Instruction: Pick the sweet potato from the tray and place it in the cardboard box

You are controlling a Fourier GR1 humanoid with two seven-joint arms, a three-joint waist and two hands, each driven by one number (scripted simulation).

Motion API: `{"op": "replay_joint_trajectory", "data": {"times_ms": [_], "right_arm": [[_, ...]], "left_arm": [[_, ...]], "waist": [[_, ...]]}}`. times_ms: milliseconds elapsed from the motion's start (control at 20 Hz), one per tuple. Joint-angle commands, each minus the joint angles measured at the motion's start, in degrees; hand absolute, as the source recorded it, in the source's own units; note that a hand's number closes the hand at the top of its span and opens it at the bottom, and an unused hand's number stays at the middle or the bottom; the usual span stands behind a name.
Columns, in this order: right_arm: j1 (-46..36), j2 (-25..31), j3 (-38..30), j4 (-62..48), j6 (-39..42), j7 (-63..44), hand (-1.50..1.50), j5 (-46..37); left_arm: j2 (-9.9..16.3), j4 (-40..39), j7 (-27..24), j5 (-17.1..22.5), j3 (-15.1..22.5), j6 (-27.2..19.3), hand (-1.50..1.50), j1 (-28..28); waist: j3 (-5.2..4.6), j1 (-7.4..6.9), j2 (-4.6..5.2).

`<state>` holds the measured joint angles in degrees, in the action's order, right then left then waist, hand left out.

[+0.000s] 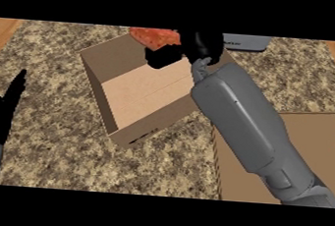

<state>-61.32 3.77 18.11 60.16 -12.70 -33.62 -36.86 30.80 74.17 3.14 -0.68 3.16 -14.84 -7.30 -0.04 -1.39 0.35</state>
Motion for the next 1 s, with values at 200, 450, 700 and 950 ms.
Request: {"op": "replay_joint_trajectory", "data": {"times_ms": [200,450,700,950], "right_arm": [[-11.4,-3.7,-4.0,-24.8,-8.1,7.3,1.5,3.8],[-12.7,-3.8,-3.3,-34.4,-14.7,6.3,1.5,3.2],[-12.3,-3.8,-8.3,-39.4,-13.9,10.2,-1.5,11.1],[-13.3,-3.8,-7.2,-40.5,-16.6,14.5,-1.5,15.5]], "left_arm": [[-3.3,-0.7,-0.7,-2.4,1.5,-0.6,0.0,-1.9],[-2.1,2.6,2.0,-2.1,1.4,1.1,0.0,-1.4],[-2.8,-1.0,0.7,-2.3,0.9,1.5,0.0,-4.5],[-1.9,-1.5,0.4,-2.1,0.5,3.7,0.0,-5.5]], "waist": [[-0.04,-2.05,0.8],[0.0,-3.2,0.78],[0.0,-4.4,1.6],[-0.01,-4.74,1.32]]}}
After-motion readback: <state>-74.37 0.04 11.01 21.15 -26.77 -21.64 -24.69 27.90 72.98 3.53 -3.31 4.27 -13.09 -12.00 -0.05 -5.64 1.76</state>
